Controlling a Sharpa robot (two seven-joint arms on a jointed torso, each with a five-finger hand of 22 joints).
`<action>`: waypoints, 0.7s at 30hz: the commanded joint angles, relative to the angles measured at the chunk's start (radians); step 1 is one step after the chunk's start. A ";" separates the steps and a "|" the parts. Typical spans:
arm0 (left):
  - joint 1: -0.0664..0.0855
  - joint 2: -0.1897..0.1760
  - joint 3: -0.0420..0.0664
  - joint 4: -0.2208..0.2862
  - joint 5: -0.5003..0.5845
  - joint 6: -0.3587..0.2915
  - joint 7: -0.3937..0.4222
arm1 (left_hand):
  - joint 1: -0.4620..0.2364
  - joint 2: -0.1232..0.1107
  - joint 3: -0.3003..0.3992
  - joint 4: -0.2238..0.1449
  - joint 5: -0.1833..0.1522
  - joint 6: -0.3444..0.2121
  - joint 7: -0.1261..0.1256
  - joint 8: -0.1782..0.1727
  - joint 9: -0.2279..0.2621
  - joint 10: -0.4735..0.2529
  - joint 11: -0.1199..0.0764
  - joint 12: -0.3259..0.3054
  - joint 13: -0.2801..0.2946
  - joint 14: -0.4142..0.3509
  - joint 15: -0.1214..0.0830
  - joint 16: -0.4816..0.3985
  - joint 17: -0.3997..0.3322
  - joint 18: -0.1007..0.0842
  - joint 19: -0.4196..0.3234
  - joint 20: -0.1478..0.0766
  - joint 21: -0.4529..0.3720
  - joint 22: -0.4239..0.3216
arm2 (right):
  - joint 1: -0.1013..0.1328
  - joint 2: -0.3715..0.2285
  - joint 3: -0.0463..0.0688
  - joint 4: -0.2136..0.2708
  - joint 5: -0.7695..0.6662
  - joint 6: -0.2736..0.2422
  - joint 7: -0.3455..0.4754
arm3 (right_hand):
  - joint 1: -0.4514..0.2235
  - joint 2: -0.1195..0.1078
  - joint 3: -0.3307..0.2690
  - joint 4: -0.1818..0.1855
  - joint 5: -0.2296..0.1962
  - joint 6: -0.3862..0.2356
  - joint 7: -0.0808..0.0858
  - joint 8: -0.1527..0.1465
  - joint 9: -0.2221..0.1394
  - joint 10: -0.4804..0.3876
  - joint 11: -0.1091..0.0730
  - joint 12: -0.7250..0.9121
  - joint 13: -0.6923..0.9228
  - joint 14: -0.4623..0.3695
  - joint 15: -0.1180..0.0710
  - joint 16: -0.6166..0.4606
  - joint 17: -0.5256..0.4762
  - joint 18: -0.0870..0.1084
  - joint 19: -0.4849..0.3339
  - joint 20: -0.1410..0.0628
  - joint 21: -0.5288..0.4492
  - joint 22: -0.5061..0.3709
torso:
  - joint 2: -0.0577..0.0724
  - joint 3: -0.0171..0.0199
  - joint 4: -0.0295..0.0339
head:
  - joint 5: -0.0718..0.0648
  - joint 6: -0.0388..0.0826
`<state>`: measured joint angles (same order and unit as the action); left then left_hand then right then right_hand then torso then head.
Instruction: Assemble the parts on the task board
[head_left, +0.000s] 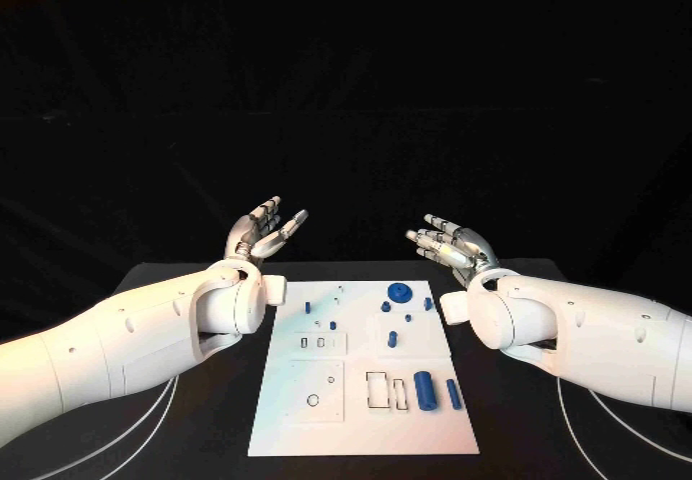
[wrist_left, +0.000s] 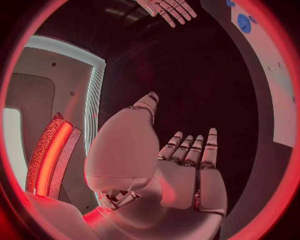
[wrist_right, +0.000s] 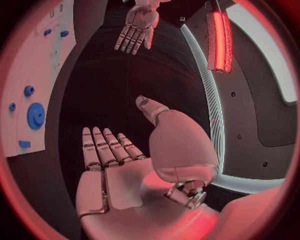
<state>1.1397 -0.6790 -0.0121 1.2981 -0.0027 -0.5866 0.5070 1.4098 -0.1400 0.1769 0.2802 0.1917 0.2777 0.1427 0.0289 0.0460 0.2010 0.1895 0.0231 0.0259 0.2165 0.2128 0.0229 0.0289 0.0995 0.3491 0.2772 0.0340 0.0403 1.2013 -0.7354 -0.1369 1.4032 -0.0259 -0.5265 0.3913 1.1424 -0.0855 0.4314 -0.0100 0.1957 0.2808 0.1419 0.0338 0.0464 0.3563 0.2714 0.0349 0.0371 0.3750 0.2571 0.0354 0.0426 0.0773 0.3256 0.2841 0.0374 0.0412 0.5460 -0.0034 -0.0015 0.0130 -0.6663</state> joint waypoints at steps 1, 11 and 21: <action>0.003 0.004 0.000 -0.004 -0.015 0.083 0.022 | 0.048 -0.002 0.001 0.013 0.010 0.023 0.093 0.009 0.003 0.023 0.006 0.006 0.003 0.014 0.015 0.008 0.004 0.016 0.012 0.009 0.008 0.003 | 0.015 0.006 -0.012 -0.020 -0.048 0.177 -0.066 | 0.075 -0.003 0.024 -0.026 0.003 0.066 0.158 0.015 0.011 0.085 0.000 0.011 0.007 0.088 -0.003 0.020 0.012 0.025 0.048 0.007 0.021 0.009 | 0.000 -0.0001 0.0000 | 0.000 0.000; 0.010 -0.083 0.000 0.070 -0.015 0.093 0.033 | 0.086 0.024 0.020 0.002 0.004 0.191 0.118 0.051 0.030 0.219 0.039 0.024 0.018 0.198 0.011 0.044 0.032 0.037 0.105 0.014 0.029 0.014 | 0.050 -0.009 -0.021 -0.080 -0.483 0.094 -0.036 | 0.163 -0.022 0.062 -0.092 -0.011 0.429 0.127 0.106 0.071 0.532 -0.047 0.044 0.028 0.495 -0.061 0.097 0.059 0.085 0.340 0.005 0.114 0.043 | 0.028 -0.0082 0.0064 | -0.004 -0.012; 0.026 -0.124 0.000 0.125 -0.021 0.096 0.036 | 0.097 0.024 0.068 -0.024 0.000 0.538 0.114 0.146 0.085 0.692 0.026 0.070 0.041 0.629 -0.028 0.155 0.108 0.080 0.457 0.011 0.132 0.044 | 0.079 -0.021 -0.020 -0.084 -0.754 0.087 -0.087 | 0.164 -0.058 0.115 -0.098 -0.020 0.606 0.098 0.145 0.092 0.670 -0.083 0.035 0.027 0.624 -0.100 0.123 0.070 0.108 0.460 -0.006 0.156 0.046 | 0.057 -0.0090 0.0147 | -0.012 -0.006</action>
<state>1.1618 -0.8020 -0.0132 1.4140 -0.0117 -0.5161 0.5227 1.4999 -0.1099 0.2434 0.2554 0.1976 0.8067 0.2011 0.1719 0.1298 0.8866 0.2166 0.0871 0.0664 0.8397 0.1863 0.1765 0.1358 0.1702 0.8018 0.2878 0.1645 0.0836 1.2788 -0.7550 -0.1578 1.3175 -0.6030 -0.4397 0.3295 1.2895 -0.1234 0.5108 -0.1037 0.1835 0.7736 0.1956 0.1532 0.1241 0.9112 0.2112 0.0675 0.0615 0.8933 0.1826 0.1360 0.1018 0.1627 0.6971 0.2860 0.1621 0.0817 0.5909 -0.0118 0.0091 0.0035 -0.6741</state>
